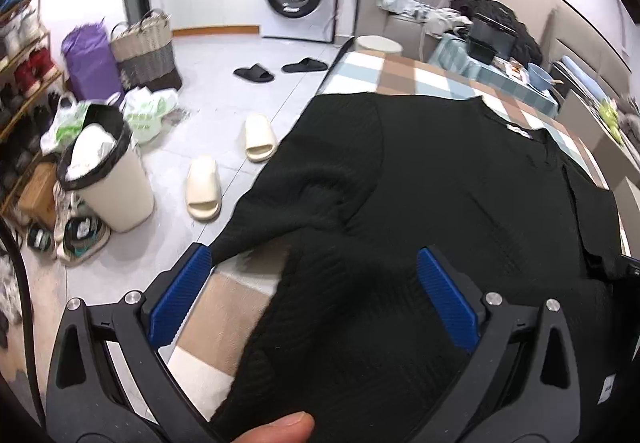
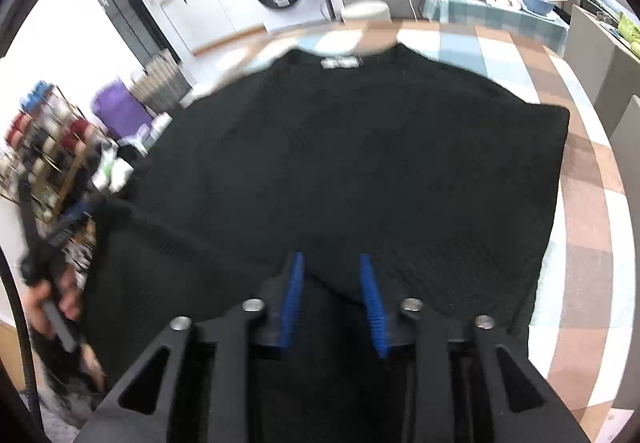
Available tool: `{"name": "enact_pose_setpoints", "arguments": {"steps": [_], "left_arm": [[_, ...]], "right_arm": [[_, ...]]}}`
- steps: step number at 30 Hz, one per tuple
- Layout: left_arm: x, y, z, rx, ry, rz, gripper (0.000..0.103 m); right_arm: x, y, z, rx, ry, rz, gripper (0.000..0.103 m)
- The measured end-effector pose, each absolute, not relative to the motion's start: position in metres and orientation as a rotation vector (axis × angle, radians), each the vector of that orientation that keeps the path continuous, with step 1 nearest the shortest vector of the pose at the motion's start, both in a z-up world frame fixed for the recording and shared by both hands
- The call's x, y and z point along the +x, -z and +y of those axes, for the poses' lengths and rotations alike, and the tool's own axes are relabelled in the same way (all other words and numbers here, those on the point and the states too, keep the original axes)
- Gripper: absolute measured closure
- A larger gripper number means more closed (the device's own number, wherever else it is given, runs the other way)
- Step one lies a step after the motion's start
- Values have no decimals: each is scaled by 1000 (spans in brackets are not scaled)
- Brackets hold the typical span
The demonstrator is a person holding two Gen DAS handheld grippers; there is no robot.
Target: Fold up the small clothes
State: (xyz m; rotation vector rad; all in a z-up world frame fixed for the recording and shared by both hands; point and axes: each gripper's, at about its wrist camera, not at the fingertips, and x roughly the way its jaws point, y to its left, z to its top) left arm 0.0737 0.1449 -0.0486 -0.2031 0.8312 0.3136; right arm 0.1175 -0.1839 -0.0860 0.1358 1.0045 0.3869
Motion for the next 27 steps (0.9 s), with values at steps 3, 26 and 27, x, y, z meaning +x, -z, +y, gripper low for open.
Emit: {"name": "enact_pose_setpoints", "arguments": {"steps": [3, 26, 27], "left_arm": [[67, 53, 168, -305, -334, 832, 1], [62, 154, 300, -1093, -215, 866, 60], [66, 153, 299, -1063, -251, 850, 76]], "right_arm": [[115, 74, -188, 159, -347, 962, 57], [82, 67, -192, 222, -319, 918, 54], [82, 67, -193, 226, -314, 916, 54]]}}
